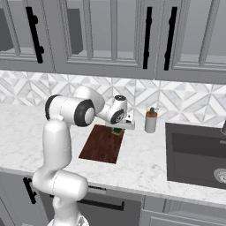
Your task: Pick up the sponge from the counter and clean the cutting board by briefly scrubbing or pressing down on the cutting board. Once finished, release the sponge.
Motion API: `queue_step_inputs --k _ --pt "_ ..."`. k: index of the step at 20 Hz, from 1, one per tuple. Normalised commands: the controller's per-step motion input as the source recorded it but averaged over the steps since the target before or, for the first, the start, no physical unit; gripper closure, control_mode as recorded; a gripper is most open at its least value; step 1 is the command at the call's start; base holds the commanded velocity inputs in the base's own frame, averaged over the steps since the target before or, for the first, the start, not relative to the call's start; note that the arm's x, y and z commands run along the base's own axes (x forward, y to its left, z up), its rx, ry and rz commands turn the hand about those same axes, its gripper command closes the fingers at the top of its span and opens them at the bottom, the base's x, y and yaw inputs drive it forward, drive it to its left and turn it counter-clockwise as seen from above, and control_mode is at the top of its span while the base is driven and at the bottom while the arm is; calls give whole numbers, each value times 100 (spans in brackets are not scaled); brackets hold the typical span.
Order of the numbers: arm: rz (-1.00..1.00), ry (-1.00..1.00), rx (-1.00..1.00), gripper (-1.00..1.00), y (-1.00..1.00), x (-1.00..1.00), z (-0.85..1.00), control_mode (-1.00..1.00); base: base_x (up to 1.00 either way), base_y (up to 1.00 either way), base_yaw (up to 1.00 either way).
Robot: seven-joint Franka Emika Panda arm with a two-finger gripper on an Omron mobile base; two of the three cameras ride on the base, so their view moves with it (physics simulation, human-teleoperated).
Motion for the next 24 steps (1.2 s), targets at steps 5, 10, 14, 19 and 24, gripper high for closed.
queue_step_inputs --k 5,10,14,19,24 --pt "0 0 0 100 0 -43 0 -100 0 0 0" --pt "0 0 0 100 0 -41 -20 -100 0 0 0" --pt "0 0 -1 100 5 -39 -56 -100 0 0 0" --pt "0 0 -5 100 13 -33 -75 -100 0 0 0" --pt "0 0 0 100 0 -89 -29 -100 0 0 0"
